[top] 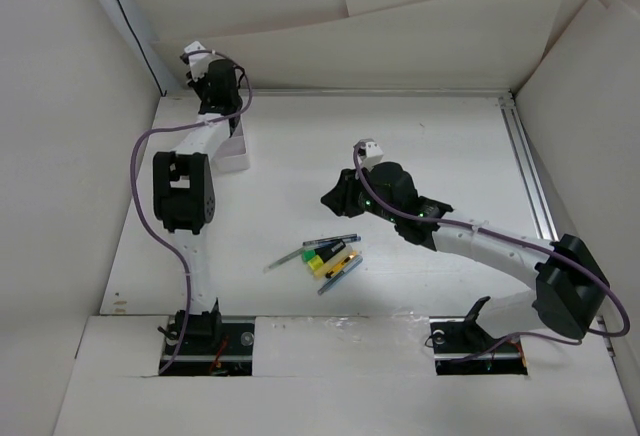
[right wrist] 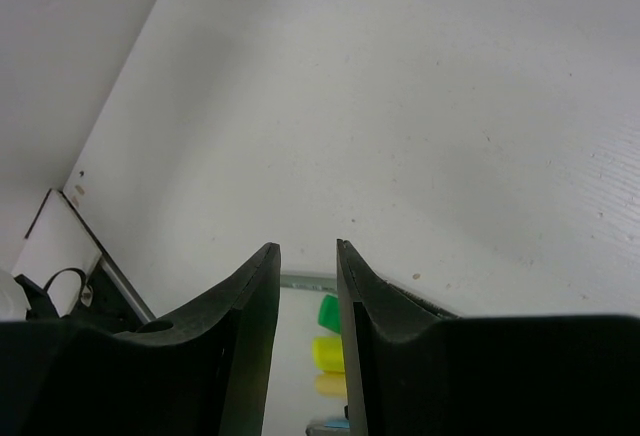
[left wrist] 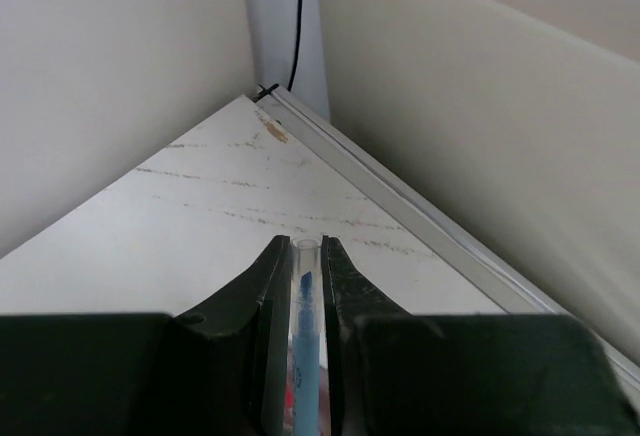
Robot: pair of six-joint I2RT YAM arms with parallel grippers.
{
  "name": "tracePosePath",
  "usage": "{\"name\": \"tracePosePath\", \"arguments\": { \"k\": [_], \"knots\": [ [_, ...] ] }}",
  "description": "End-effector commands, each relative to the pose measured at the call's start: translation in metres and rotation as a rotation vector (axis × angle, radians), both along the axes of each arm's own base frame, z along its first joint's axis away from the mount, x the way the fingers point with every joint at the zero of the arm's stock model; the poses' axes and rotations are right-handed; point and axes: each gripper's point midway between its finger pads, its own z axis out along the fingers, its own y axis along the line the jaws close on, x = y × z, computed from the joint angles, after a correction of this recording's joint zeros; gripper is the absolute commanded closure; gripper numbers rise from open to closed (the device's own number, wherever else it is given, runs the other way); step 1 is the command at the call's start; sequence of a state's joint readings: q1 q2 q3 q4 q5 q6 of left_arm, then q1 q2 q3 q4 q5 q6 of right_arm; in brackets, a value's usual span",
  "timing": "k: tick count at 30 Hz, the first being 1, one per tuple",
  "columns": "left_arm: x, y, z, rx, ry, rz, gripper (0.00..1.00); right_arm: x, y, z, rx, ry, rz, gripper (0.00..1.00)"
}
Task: Sort the stationery into containers
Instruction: Place the pen in the storage box.
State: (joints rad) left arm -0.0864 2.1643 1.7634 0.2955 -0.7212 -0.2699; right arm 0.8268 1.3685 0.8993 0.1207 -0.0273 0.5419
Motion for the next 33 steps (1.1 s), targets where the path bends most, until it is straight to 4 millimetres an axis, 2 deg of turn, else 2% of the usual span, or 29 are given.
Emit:
{"name": "tracePosePath", "arguments": {
  "k": [1, 2, 3, 5, 6, 9, 10, 17, 18, 19, 21, 22, 23, 25, 26, 27, 29, 31, 32, 33],
  "knots": [
    [-0.009, 0.004, 0.055, 0.025, -0.126, 0.035, 1.0, 0.001, 0.009, 0.029, 0.056, -0.074, 0.024, 0.65],
    [-0.009, -0.002, 0.05, 0.026, -0.115, 0.025, 1.0, 0.002, 0.01, 0.031, 0.063, -0.08, 0.024, 0.65],
    [-0.011, 0.0, 0.055, 0.026, -0.123, 0.035, 1.0, 0.002, 0.01, 0.031, 0.063, -0.08, 0.024, 0.65],
    [-0.016, 0.0, 0.049, 0.029, -0.105, 0.034, 1.0, 0.001, 0.009, 0.027, 0.056, -0.074, 0.024, 0.65],
    [-0.017, 0.0, 0.045, 0.022, -0.103, 0.035, 0.97, 0.001, 0.009, 0.027, 0.056, -0.074, 0.024, 0.65],
    [-0.025, -0.002, 0.056, -0.003, -0.133, 0.026, 0.84, 0.001, 0.009, 0.027, 0.056, -0.074, 0.024, 0.65],
    [-0.026, -0.003, 0.059, -0.005, -0.136, 0.016, 0.76, 0.001, 0.009, 0.027, 0.056, -0.074, 0.024, 0.65],
    [-0.043, -0.019, 0.101, -0.07, -0.203, -0.064, 0.54, -0.002, 0.008, 0.035, 0.072, -0.084, 0.033, 0.64],
    [-0.045, -0.027, 0.107, -0.075, -0.208, -0.093, 0.49, -0.003, 0.009, 0.035, 0.074, -0.083, 0.042, 0.62],
    [-0.05, -0.029, 0.121, -0.09, -0.235, -0.108, 0.47, -0.004, 0.01, 0.035, 0.075, -0.081, 0.051, 0.62],
    [-0.055, -0.036, 0.129, -0.123, -0.238, -0.149, 0.47, -0.004, 0.011, 0.03, 0.068, -0.073, 0.051, 0.61],
    [-0.058, -0.039, 0.132, -0.139, -0.24, -0.165, 0.47, -0.007, 0.015, 0.036, 0.078, -0.078, 0.07, 0.61],
    [-0.065, -0.042, 0.141, -0.157, -0.24, -0.185, 0.47, -0.007, 0.02, 0.031, 0.073, -0.066, 0.086, 0.69],
    [-0.07, -0.058, 0.153, -0.236, -0.271, -0.258, 0.53, -0.013, 0.028, 0.025, 0.056, -0.039, 0.123, 0.82],
    [-0.08, -0.063, 0.158, -0.269, -0.28, -0.288, 0.56, -0.015, 0.034, 0.028, 0.053, -0.043, 0.144, 0.91],
    [-0.084, -0.07, 0.154, -0.306, -0.269, -0.316, 0.56, -0.013, 0.036, 0.019, 0.029, -0.031, 0.147, 1.0],
    [-0.092, -0.089, 0.153, -0.435, -0.297, -0.388, 0.59, -0.027, 0.049, 0.012, 0.009, -0.005, 0.214, 1.0],
    [-0.107, -0.102, 0.138, -0.528, -0.276, -0.429, 0.63, -0.032, 0.059, 0.006, -0.015, 0.01, 0.247, 1.0],
    [-0.113, -0.116, 0.132, -0.599, -0.265, -0.481, 0.64, -0.041, 0.066, 0.003, -0.028, 0.014, 0.282, 1.0],
    [-0.125, -0.121, 0.118, -0.633, -0.24, -0.5, 0.65, -0.043, 0.073, 0.007, -0.027, 0.013, 0.295, 1.0]
  ]
}}
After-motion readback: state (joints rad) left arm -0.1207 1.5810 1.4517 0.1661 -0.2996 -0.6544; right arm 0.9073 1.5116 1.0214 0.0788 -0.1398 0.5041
